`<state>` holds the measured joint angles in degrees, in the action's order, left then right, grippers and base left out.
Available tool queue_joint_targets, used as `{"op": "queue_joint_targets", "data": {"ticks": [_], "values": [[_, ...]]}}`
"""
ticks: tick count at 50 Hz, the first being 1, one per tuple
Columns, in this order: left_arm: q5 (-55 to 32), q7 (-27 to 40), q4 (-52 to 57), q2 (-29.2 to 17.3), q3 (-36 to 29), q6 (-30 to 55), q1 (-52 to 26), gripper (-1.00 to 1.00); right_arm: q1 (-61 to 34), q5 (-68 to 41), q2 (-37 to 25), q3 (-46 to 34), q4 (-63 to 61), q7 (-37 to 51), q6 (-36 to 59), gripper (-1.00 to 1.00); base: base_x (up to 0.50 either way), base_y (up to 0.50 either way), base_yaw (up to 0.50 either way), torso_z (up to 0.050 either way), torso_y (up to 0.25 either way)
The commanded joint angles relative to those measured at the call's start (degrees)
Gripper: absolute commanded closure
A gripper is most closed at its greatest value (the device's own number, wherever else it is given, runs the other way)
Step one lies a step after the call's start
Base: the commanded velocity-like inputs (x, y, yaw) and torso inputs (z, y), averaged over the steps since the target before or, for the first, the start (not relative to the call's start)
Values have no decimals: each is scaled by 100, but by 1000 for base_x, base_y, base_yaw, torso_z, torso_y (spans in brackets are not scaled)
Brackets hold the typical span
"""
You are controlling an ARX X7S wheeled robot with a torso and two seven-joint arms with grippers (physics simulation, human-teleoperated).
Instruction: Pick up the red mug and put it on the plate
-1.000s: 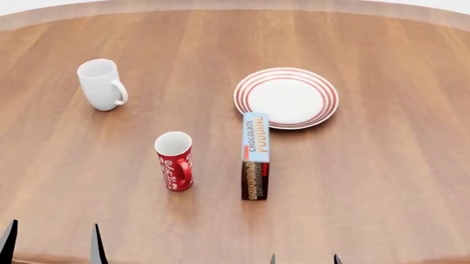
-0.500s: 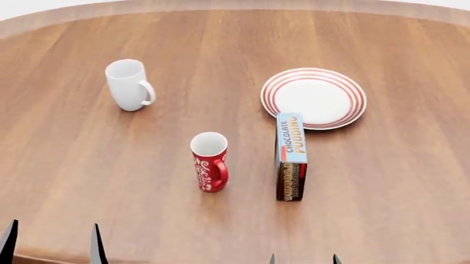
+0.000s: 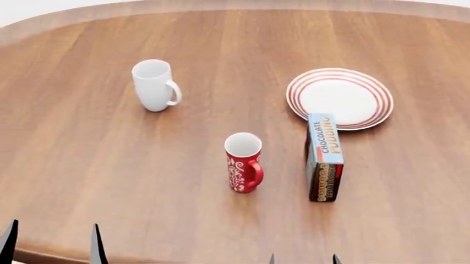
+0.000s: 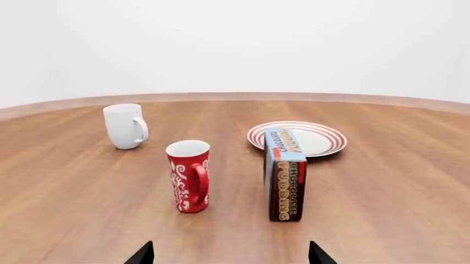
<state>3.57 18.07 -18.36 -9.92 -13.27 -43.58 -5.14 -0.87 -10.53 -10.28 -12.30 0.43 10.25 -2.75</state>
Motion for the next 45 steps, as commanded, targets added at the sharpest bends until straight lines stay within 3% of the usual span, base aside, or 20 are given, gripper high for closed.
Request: {"op": "queue_joint_targets", "data": {"ticks": [1, 23, 45], "values": [[-15, 32, -1, -29, -46, -1, -8, -100, 18, -36, -32, -29, -19, 34, -22, -100, 0, 207, 0, 0, 0], [-34, 100, -5, -77, -120, -9, -22, -100, 18, -101, -83, -84, -50, 99, -21, -100, 0, 186, 0, 0, 0], [-51, 168, -2, -120, -188, -3, -33, -100, 47, -213, -126, -126, -92, 119, -89, -100, 0, 7, 0, 0, 0]]}}
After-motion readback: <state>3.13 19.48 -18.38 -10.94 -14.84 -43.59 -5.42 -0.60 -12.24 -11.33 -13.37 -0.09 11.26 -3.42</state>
